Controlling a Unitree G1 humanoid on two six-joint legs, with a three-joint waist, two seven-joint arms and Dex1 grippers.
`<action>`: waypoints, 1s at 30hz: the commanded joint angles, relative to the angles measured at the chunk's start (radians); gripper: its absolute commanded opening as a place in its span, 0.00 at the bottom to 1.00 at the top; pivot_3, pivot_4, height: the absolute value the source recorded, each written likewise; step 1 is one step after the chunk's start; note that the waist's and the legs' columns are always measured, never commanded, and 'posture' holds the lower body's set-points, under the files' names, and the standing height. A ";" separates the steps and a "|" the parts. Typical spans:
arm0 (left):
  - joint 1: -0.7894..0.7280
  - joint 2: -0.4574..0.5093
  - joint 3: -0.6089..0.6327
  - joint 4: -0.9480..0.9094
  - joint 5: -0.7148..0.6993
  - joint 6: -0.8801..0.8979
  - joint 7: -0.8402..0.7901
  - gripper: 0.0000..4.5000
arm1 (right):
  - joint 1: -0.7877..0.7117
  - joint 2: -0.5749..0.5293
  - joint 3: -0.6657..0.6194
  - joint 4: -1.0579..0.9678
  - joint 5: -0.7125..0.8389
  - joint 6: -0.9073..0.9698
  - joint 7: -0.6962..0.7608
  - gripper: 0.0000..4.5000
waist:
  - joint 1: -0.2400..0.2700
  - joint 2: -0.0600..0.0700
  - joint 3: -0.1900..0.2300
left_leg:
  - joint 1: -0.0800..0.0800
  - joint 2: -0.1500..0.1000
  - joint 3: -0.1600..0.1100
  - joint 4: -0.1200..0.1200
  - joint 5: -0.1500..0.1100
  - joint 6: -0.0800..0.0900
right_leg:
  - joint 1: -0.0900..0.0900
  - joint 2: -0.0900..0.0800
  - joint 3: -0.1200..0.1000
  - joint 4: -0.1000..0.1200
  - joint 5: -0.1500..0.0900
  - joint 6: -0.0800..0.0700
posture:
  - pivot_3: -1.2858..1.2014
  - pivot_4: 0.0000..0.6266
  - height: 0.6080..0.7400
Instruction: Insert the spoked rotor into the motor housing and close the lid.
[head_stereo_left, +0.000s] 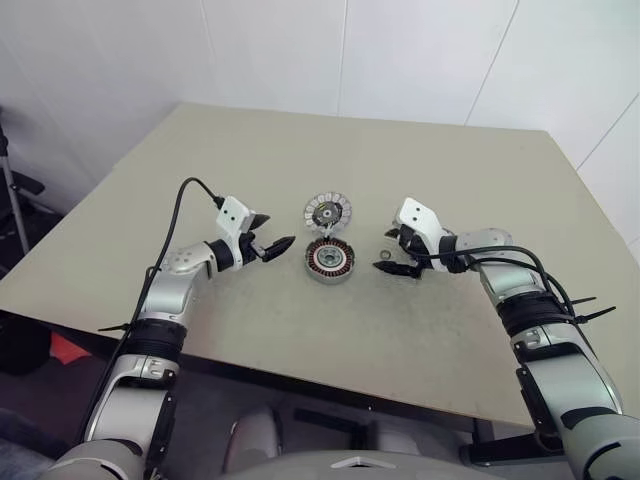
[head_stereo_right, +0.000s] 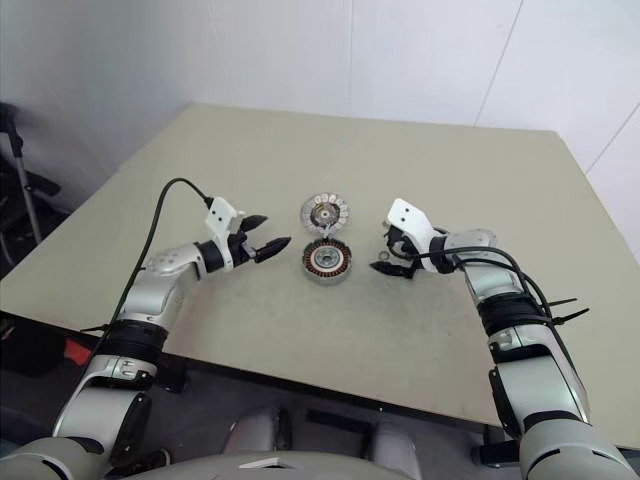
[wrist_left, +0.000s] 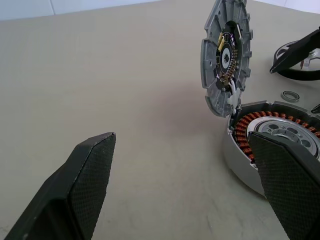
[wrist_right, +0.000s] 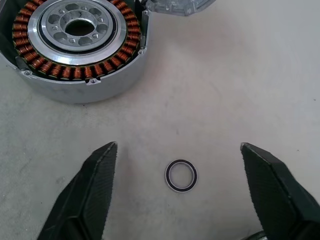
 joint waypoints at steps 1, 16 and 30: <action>-0.009 0.004 0.007 -0.023 -0.003 -0.019 0.002 1.00 | -0.010 -0.017 -0.016 -0.067 0.012 0.001 -0.005 1.00 | 0.000 0.000 0.000 | 0.000 0.000 0.000 0.000 0.000 0.000 | 0.000 0.000 0.000 0.000 0.000 0.000 | 0.52 0.00 1.00; -0.010 0.000 0.004 -0.020 0.001 -0.022 0.001 1.00 | -0.001 -0.035 -0.013 -0.095 0.013 -0.003 0.005 1.00 | 0.000 0.000 0.000 | 0.000 0.000 0.000 0.000 0.000 0.000 | 0.000 0.000 0.000 0.000 0.000 0.000 | 0.52 0.00 1.00; -0.005 0.003 0.004 -0.026 0.002 -0.021 0.001 1.00 | 0.000 -0.004 0.019 -0.009 -0.020 0.046 -0.031 1.00 | 0.000 0.000 0.000 | 0.000 0.000 0.000 0.000 0.000 0.000 | 0.000 0.000 0.000 0.000 0.000 0.000 | 0.52 0.00 1.00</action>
